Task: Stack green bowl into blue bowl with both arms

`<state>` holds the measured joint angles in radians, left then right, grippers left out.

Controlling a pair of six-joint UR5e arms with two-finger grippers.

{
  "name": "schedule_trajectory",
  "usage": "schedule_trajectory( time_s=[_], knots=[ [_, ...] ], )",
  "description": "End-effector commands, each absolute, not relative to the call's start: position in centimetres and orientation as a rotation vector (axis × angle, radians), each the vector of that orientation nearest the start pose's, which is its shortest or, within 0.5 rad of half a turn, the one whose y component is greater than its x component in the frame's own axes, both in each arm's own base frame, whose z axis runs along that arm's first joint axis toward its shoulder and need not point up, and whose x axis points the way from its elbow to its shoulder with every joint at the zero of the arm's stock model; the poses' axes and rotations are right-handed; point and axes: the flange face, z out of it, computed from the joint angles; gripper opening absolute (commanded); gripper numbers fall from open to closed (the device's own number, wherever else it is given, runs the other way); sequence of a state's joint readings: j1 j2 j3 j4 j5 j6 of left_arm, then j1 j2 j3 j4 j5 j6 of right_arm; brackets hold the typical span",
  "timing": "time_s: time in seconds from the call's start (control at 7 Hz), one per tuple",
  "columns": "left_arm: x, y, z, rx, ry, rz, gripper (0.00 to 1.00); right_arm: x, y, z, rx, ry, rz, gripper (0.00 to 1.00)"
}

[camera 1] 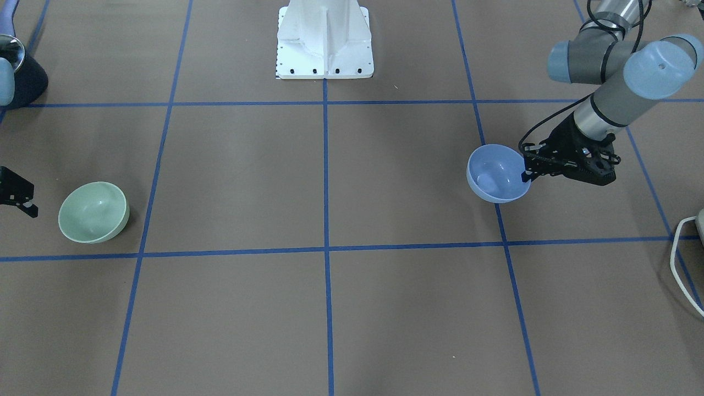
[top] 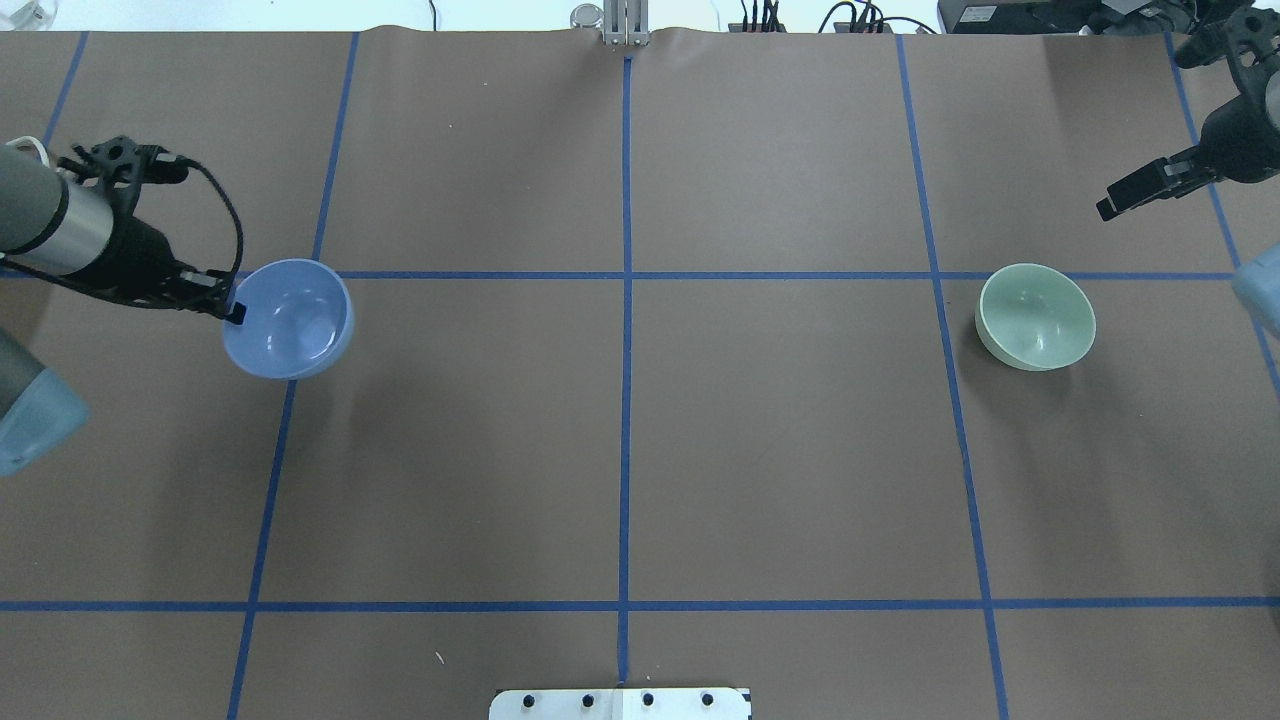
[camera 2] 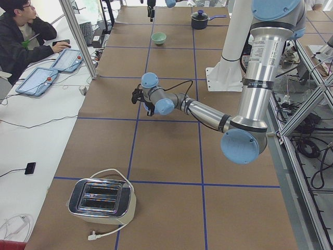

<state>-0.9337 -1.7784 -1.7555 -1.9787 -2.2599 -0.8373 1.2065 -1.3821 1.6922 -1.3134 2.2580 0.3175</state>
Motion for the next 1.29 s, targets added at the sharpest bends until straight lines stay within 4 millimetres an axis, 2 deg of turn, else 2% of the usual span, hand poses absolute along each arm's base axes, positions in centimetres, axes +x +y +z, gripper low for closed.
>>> schedule_trajectory(
  time_s=[0.0,0.14,0.29,0.43,0.57,1.14],
  knots=[
    [35.4,-51.4,31.6,0.041,0.983,0.035,0.0,-14.1,-56.6,47.1,0.291,-0.813,-0.24,1.0],
    [40.2,-50.3,28.1,0.052,0.95,-0.005,0.0,-14.1,-56.6,47.1,0.291,-0.813,-0.24,1.0],
    [45.6,-49.3,25.8,0.022,0.939,-0.026,0.0,-14.2,-56.5,47.1,0.291,-0.814,-0.241,1.0],
    [50.6,-50.1,22.9,0.002,0.928,-0.059,0.0,-14.2,-56.5,47.1,0.291,-0.814,-0.241,1.0],
    [54.5,-49.6,22.1,0.016,0.898,-0.052,0.0,-14.4,-56.6,47.2,0.29,-0.812,-0.242,1.0],
    [57.4,-46.7,21.2,0.016,0.903,-0.005,0.0,-14.6,-56.5,47.2,0.289,-0.812,-0.245,1.0]
  ],
)
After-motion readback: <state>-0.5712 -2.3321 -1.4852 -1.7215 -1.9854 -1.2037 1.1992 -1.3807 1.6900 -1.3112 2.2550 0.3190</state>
